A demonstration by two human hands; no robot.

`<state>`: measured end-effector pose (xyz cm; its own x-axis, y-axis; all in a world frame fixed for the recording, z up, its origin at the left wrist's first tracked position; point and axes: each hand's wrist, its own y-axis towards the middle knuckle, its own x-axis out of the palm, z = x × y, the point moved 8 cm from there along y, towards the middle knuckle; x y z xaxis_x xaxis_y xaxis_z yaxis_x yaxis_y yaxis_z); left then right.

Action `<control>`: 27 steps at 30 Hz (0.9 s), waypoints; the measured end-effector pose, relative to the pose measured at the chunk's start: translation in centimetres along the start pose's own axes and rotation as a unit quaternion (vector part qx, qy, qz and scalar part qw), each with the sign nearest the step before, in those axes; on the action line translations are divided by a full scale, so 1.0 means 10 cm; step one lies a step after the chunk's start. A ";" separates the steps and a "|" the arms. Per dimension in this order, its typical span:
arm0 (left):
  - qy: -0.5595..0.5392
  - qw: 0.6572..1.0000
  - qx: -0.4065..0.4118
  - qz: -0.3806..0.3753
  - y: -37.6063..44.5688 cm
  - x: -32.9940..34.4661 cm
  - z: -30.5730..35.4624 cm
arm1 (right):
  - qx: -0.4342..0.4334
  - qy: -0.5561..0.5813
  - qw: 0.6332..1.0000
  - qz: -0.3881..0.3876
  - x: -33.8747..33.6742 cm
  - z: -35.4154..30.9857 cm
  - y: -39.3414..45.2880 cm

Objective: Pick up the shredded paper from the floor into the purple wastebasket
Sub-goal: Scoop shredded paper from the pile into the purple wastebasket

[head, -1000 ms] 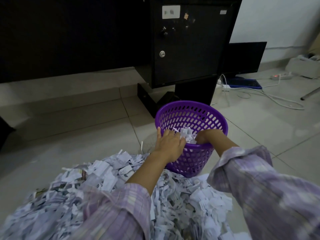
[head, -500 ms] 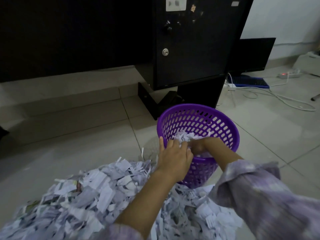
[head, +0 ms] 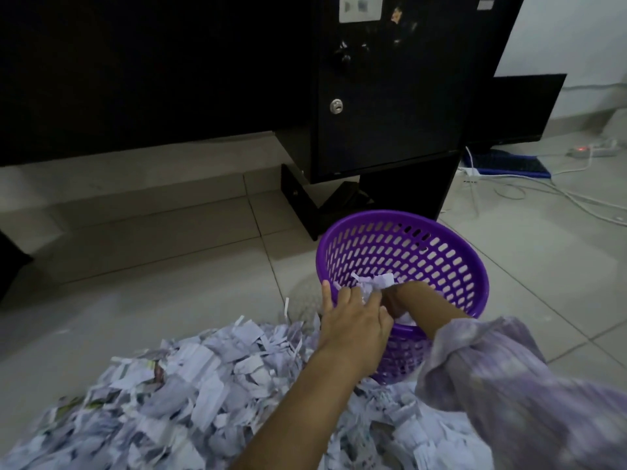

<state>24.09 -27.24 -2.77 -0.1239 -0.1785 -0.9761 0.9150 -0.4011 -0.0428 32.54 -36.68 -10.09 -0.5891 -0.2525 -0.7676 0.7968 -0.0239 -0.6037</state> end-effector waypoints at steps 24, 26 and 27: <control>-0.109 0.984 -0.017 0.137 -0.34 -0.60 -0.46 | -0.056 0.297 0.894 0.332 -0.65 0.08 -1.32; -0.106 0.985 -0.027 0.135 -0.50 -0.60 -0.56 | -0.068 0.332 0.881 0.329 -0.57 -0.06 -1.47; -0.103 0.986 -0.034 0.129 -0.60 -0.57 -0.62 | -0.071 0.349 0.877 0.322 -0.50 -0.14 -1.52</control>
<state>21.70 -18.24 1.73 0.0467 -0.4481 -0.8928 0.9489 -0.2592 0.1798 23.18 -33.69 2.65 -0.0010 0.4863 -0.8738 0.9990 0.0399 0.0211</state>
